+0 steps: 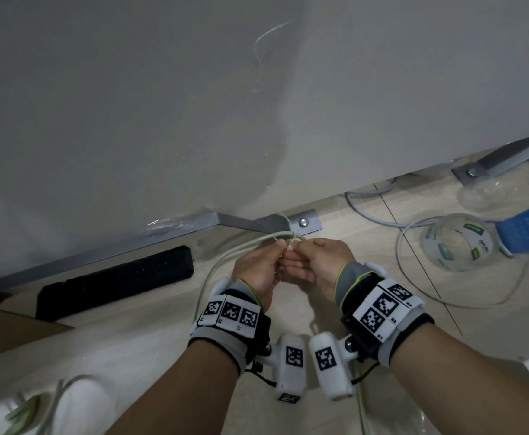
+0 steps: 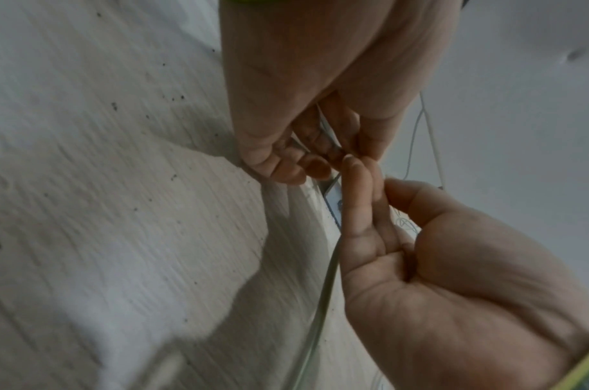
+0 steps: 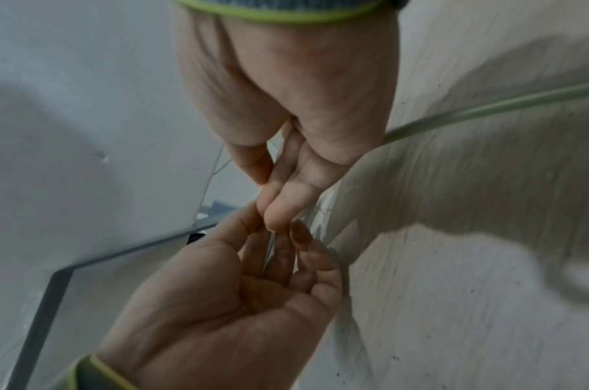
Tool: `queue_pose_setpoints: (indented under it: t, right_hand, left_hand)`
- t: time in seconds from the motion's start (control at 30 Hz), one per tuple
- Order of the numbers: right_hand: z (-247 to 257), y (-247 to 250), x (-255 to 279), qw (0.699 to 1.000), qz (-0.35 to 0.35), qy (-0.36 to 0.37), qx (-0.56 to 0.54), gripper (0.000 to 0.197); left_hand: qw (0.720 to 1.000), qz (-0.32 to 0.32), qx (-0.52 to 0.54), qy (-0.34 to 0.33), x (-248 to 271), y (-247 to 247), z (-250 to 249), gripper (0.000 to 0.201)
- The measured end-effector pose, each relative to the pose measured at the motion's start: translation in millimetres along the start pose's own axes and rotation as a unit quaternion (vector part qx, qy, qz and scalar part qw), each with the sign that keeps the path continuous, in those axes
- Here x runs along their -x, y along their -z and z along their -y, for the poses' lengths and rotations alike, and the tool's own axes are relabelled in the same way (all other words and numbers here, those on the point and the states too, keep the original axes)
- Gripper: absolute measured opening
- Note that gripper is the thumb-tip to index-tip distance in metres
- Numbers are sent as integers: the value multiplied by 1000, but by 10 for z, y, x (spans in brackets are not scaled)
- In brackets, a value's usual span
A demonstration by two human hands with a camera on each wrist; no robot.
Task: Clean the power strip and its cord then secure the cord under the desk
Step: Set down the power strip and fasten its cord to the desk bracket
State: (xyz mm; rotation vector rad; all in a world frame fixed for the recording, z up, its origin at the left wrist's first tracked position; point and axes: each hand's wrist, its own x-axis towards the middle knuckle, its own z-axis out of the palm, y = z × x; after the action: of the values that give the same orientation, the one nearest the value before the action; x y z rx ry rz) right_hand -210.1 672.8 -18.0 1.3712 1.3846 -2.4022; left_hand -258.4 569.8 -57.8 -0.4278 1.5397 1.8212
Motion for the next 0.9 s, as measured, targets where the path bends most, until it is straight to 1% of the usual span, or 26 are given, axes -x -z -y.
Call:
queue_pose_setpoints:
  t: [0.17, 0.33, 0.4, 0.53, 0.63, 0.73, 0.9]
  right_hand:
    - [75, 17, -25, 999, 4, -31, -18, 8]
    - [101, 23, -17, 999, 26, -42, 13, 13]
    - [94, 29, -18, 999, 22, -38, 10, 12]
    - [81, 30, -16, 999, 19, -28, 4, 9]
    - [81, -1, -3, 1000, 16, -17, 12, 6]
    - [72, -19, 6, 1000, 3, 3, 12, 8]
    - [73, -16, 10, 999, -2, 12, 35, 9]
  left_hand:
    - [1000, -18, -18, -10, 14, -29, -17, 14]
    - [1000, -26, 3, -7, 47, -65, -27, 19]
    - [1000, -27, 1, -4, 50, -72, -27, 20]
    - [999, -33, -19, -6, 46, -57, -40, 13]
    - [999, -33, -29, -13, 50, -48, -45, 14]
    - [998, -33, -47, -21, 50, -41, -67, 16]
    - [996, -31, -83, -31, 38, -25, -93, 14]
